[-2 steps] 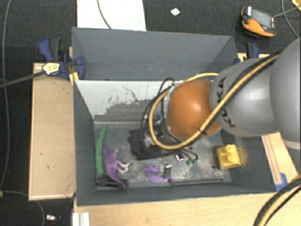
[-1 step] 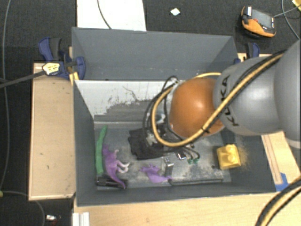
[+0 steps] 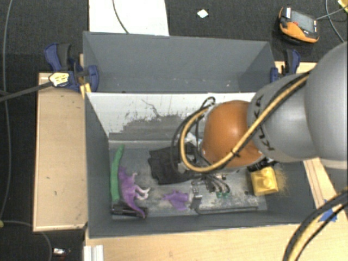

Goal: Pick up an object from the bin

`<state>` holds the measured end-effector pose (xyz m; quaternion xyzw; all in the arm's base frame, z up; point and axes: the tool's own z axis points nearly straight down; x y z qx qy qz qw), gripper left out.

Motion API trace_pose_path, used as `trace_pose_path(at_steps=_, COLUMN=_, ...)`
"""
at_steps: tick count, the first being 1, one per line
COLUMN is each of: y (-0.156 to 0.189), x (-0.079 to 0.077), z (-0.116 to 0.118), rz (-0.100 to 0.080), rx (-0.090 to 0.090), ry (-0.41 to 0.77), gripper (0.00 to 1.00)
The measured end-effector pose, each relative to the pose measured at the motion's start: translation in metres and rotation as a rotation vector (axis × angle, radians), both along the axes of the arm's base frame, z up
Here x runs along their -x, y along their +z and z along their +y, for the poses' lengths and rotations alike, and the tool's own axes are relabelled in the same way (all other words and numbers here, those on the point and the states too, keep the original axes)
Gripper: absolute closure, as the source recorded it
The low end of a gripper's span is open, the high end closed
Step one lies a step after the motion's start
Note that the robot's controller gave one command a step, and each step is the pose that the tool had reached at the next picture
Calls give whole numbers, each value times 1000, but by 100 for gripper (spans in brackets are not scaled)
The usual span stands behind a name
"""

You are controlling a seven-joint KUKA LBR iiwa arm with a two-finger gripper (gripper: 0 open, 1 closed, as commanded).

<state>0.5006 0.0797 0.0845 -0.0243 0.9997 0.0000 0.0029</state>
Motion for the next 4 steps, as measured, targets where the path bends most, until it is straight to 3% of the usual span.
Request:
trace_pose_path(at_steps=1, y=8, x=-15, z=2, rz=-11, rx=1, ry=428, gripper=0)
trace_pose_path(at_steps=2, y=-7, x=18, z=10, rz=-9, rx=-3, ry=-36, gripper=100)
trace_pose_path(at_steps=3, y=-7, x=18, z=9, rz=-9, rx=-3, ry=-37, gripper=100)
trace_pose_path(at_steps=4, y=92, x=14, z=2, rz=-7, rx=-2, ry=-5, gripper=100)
